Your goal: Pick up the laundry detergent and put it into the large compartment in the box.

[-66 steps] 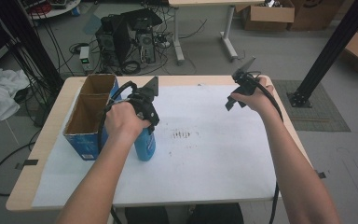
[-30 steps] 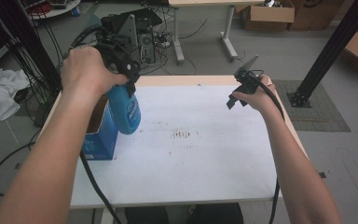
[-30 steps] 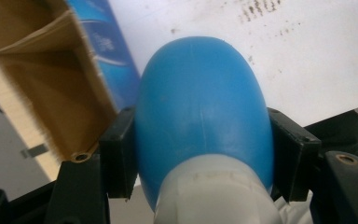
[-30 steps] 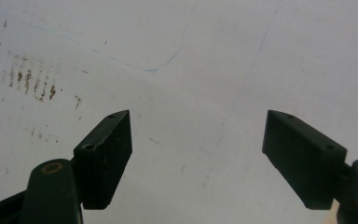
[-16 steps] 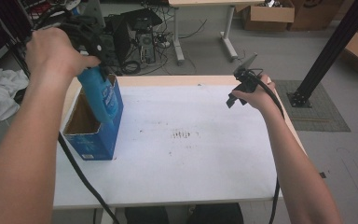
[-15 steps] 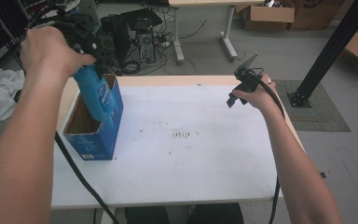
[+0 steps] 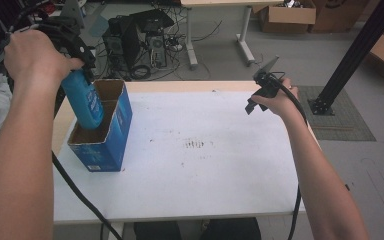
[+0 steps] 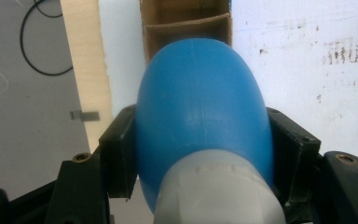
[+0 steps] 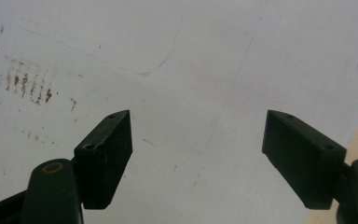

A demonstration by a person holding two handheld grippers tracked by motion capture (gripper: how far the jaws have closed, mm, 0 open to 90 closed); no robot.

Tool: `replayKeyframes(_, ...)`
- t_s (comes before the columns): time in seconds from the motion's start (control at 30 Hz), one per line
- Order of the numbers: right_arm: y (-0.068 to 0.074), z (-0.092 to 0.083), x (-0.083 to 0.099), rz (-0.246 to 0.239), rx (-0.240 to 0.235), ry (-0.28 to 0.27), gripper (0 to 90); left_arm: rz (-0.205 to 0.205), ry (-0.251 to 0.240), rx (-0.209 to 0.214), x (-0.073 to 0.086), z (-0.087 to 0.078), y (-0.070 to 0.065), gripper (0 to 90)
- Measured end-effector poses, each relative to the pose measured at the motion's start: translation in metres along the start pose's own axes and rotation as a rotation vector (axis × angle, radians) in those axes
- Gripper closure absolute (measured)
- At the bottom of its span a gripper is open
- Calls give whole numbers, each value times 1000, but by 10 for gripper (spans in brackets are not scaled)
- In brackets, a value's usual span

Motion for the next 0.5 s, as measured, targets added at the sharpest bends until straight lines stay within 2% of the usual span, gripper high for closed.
replayKeyframes(0.23, 1, 1, 0, -5, 0, 5, 244, -11, 24, 1, -1, 24, 5, 374)
replayKeyframes(0.5, 6, 3, -3, -12, 2, 6, 244, -13, 70, 10, 0, 64, 5, 374)
Point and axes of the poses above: each handheld gripper's, and its own axes: z roughly forward along the jaws, x roughly out of its underside, y roughly to its left, the point moved 8 cm from there along z, roughly forward along the jaws, and after that the axes turned 15 degrees about -z, right-handed, at the moved point
